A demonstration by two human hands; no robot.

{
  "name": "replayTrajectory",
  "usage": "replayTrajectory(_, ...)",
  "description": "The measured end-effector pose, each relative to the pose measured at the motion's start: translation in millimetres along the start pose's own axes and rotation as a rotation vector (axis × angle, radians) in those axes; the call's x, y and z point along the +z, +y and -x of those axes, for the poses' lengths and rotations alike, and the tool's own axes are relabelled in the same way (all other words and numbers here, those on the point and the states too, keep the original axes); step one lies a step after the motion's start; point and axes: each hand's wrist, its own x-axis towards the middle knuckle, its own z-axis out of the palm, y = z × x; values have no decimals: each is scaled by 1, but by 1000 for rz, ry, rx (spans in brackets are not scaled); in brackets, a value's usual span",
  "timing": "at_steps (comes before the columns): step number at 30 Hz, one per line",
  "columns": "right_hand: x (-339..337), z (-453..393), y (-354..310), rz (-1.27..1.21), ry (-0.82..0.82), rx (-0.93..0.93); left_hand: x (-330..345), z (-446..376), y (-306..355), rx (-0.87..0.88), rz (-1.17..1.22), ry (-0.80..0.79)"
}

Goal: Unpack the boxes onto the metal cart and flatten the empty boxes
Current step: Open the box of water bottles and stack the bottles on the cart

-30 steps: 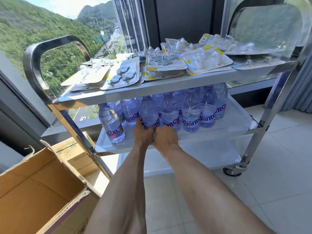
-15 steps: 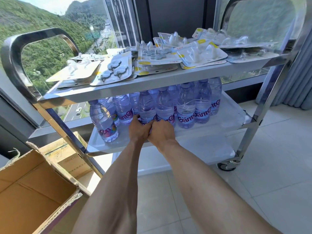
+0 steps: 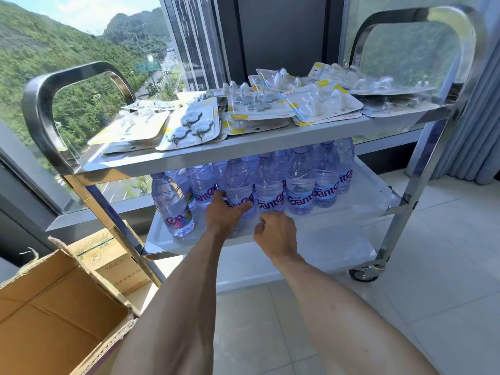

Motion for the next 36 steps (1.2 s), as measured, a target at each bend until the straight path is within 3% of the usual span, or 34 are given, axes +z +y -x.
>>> replayTrajectory(5,-4,-10,12,-95,134,155,2,0,-1,21,52,-15)
replayTrajectory(12,-10,-28,7,-152,119,351,-3,2,-4,2,182,-108)
replayTrajectory(18,1,-17,8,-85,165,274,-1,4,1,-26,149,-182)
replayTrajectory(21,-8,-15,16,-110,234,315,-7,10,-7,-97,-47,-97)
replayTrajectory(24,-26,-18,30,-141,338,469,-29,25,-15,-235,-211,196)
replayTrajectory(28,-47,-25,47,-190,464,659,-67,37,-23,-486,-138,540)
replayTrajectory(30,-54,-28,55,-224,486,693,-83,35,-28,-508,-90,660)
replayTrajectory(32,-58,-34,62,-254,469,632,-94,28,-38,-434,-36,668)
replayTrajectory(36,-55,-46,68,-291,405,530,-94,14,-53,-258,129,419)
